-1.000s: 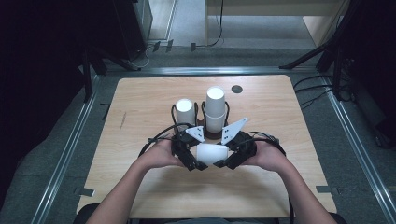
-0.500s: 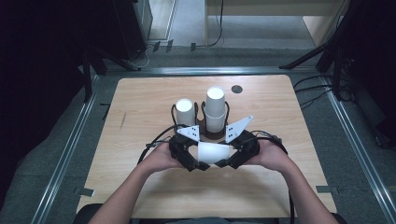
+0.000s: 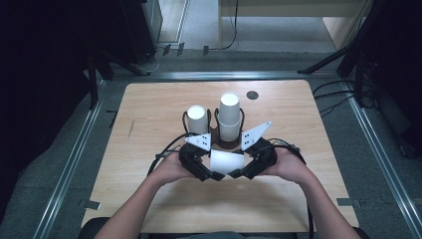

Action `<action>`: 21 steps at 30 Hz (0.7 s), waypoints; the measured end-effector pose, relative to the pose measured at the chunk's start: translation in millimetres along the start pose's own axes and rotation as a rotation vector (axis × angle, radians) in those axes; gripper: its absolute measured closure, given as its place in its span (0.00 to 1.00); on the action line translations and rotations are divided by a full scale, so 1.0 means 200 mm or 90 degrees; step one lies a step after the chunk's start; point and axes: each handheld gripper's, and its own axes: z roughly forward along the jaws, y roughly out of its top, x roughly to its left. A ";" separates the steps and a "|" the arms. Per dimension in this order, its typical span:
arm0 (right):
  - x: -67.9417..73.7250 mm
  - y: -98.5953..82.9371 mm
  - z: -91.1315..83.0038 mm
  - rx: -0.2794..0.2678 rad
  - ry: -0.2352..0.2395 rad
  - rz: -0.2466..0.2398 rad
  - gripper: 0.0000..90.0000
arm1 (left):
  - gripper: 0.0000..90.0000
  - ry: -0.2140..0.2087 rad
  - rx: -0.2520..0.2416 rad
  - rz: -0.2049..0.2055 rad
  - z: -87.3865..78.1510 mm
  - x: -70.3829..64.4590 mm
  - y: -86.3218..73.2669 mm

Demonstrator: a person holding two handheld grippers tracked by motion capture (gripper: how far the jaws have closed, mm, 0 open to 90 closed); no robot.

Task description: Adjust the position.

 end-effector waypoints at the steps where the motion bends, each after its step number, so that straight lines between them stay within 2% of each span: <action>1: 0.00 0.00 0.00 0.004 -0.003 0.002 0.37 | 0.30 0.001 0.006 -0.004 0.00 0.00 0.00; 8: -0.01 0.00 0.01 0.009 -0.003 0.019 0.36 | 0.32 0.004 0.019 -0.011 0.00 0.00 0.01; 9: -0.01 -0.01 0.01 0.011 -0.005 0.023 0.32 | 0.32 0.011 0.026 -0.009 -0.01 0.00 0.01; 13: -0.02 -0.02 0.01 0.012 -0.010 0.039 0.28 | 0.32 0.018 0.030 -0.007 -0.03 0.00 0.01; 17: -0.02 -0.02 0.01 0.020 -0.017 0.041 0.27 | 0.31 0.024 0.037 -0.017 -0.06 0.01 0.02; 19: -0.03 -0.03 0.02 0.033 -0.022 0.041 0.27 | 0.31 0.028 0.055 -0.023 -0.08 0.01 0.05; 21: -0.03 -0.04 0.03 0.039 -0.023 0.041 0.27 | 0.31 0.035 0.059 -0.021 -0.09 0.00 0.05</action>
